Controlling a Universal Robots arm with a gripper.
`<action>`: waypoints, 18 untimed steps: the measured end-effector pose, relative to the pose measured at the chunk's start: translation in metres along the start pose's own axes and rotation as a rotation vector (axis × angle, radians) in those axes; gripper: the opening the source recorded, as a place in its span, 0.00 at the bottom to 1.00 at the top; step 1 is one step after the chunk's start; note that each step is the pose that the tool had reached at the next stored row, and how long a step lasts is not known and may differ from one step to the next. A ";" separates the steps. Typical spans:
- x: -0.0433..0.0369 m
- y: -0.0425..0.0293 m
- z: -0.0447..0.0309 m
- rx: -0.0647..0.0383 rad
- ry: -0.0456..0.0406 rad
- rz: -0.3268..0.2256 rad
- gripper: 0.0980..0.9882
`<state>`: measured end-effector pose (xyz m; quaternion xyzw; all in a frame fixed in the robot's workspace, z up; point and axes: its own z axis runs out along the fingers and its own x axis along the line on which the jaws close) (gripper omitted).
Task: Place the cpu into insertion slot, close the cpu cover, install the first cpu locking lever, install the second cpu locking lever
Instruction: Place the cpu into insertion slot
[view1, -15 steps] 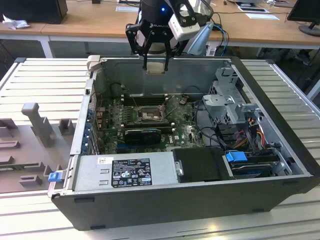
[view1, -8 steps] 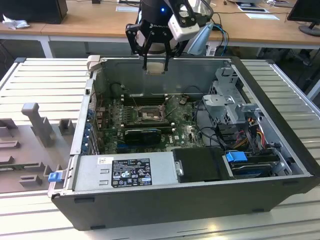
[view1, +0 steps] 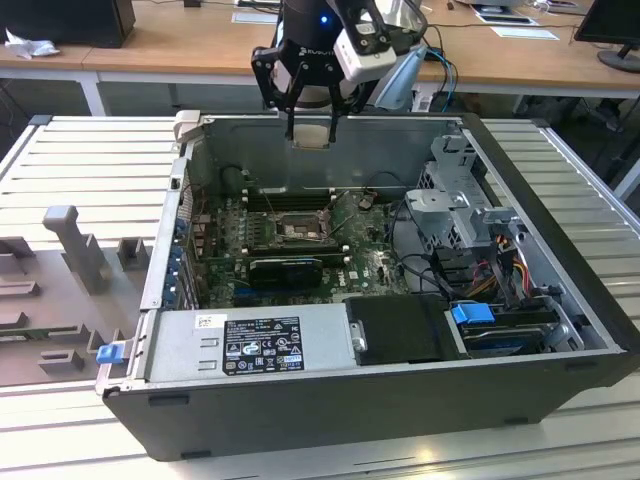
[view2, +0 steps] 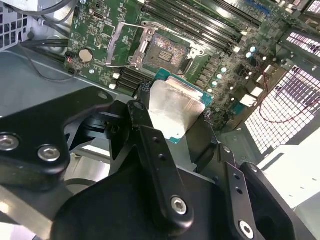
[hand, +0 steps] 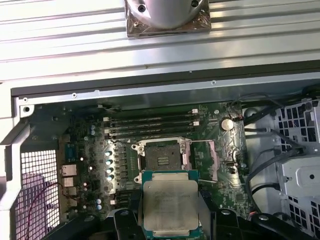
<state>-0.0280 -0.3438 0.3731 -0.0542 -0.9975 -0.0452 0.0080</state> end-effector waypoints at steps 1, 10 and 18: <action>0.0000 0.0000 0.0000 0.000 -0.0005 0.006 0.49; 0.0000 0.0000 0.0000 -0.001 -0.0055 0.061 0.49; 0.0000 0.0000 0.0000 -0.002 -0.0095 0.106 0.49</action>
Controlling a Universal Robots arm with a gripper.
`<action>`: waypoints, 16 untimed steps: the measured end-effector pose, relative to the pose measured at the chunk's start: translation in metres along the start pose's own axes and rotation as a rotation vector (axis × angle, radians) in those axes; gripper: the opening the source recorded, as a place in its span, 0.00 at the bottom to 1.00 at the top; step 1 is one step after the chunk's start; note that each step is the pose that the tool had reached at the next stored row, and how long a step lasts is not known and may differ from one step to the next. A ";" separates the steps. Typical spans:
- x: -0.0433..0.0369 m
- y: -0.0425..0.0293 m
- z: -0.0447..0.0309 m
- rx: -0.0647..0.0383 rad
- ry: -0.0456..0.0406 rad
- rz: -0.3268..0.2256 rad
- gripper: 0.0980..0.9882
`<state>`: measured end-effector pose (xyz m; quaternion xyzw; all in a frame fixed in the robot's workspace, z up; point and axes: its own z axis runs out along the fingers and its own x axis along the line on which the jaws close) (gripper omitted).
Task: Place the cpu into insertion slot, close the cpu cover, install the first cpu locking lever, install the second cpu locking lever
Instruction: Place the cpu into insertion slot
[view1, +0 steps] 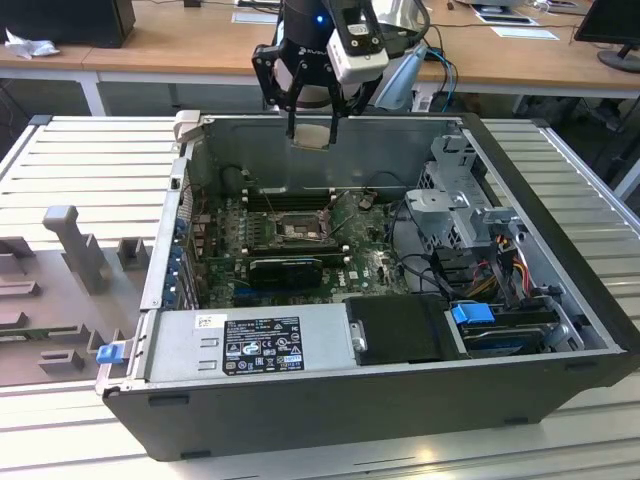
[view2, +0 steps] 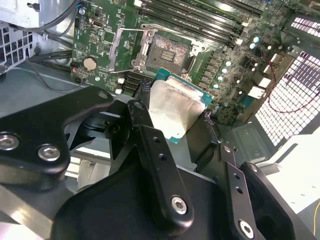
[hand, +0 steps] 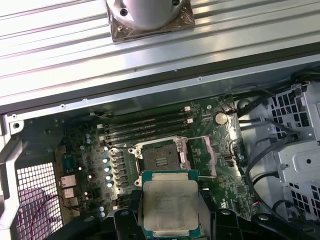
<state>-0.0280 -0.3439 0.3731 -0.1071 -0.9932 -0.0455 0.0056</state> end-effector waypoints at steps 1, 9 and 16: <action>0.0000 0.0000 0.0000 0.000 -0.0003 0.003 0.49; 0.0000 0.0000 0.0000 -0.001 -0.0033 0.038 0.49; 0.0000 0.0000 0.0000 -0.001 -0.0060 0.067 0.49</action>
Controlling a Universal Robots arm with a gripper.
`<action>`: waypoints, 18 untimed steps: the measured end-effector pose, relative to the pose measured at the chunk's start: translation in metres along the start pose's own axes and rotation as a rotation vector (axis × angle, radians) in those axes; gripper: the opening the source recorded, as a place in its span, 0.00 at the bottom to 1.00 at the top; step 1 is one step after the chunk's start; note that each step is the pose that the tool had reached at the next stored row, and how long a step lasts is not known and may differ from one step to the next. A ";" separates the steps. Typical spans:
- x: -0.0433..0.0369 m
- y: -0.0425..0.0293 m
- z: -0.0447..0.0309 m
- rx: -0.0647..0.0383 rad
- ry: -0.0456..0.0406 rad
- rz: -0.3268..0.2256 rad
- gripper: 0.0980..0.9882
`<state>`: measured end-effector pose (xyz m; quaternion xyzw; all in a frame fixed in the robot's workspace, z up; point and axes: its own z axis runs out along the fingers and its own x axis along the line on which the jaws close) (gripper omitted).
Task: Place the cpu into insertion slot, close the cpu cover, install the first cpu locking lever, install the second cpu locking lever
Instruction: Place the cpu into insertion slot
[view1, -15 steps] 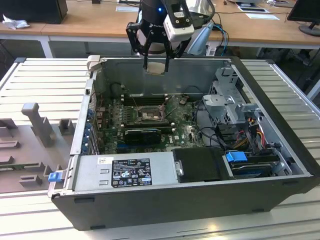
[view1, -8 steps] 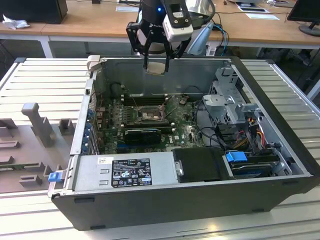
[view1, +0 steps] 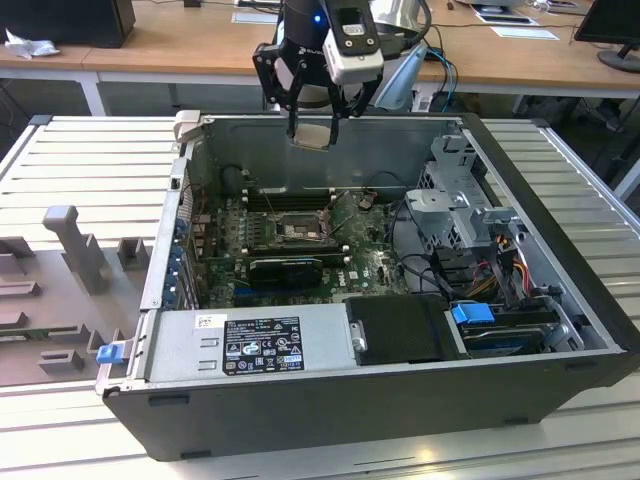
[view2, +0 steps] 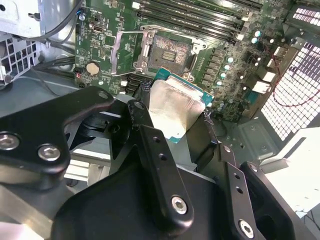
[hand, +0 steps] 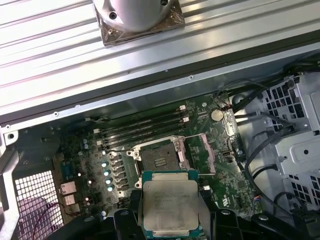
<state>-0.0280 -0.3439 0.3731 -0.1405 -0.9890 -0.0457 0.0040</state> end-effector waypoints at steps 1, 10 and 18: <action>0.0000 0.0000 0.0000 0.000 -0.0003 0.004 0.49; 0.0000 0.0000 0.0000 -0.002 -0.0079 0.088 0.49; 0.0000 0.0000 0.0001 -0.004 -0.0149 0.167 0.49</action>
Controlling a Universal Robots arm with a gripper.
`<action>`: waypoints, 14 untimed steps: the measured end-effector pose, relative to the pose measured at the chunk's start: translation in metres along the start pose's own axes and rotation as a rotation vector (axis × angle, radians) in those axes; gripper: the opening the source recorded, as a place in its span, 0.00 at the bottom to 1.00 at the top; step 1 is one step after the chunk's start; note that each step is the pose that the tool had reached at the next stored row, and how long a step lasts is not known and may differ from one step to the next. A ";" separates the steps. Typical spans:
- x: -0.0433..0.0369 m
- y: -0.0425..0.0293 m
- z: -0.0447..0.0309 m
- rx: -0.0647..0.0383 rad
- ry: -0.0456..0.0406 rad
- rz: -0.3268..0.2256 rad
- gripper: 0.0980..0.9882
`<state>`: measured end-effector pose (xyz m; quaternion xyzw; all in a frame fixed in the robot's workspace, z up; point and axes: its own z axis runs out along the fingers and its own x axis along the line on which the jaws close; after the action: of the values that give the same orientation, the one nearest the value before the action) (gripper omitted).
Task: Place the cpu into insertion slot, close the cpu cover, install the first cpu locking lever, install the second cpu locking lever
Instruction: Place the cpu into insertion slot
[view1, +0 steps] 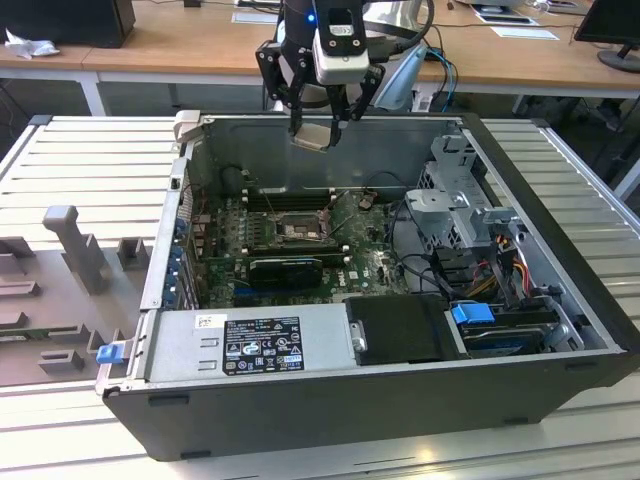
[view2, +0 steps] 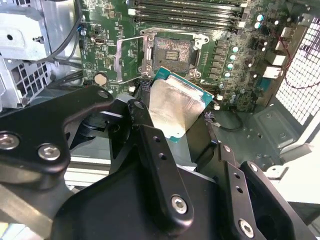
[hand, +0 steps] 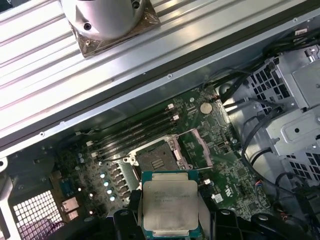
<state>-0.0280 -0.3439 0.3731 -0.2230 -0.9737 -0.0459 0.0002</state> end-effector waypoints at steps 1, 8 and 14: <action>0.0000 0.0000 0.0000 0.000 -0.0005 0.006 0.49; 0.0000 0.0000 0.0000 -0.001 -0.0052 0.058 0.49; 0.0000 0.0000 0.0000 -0.002 -0.0087 0.097 0.49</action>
<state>-0.0280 -0.3439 0.3731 -0.2699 -0.9618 -0.0458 -0.0020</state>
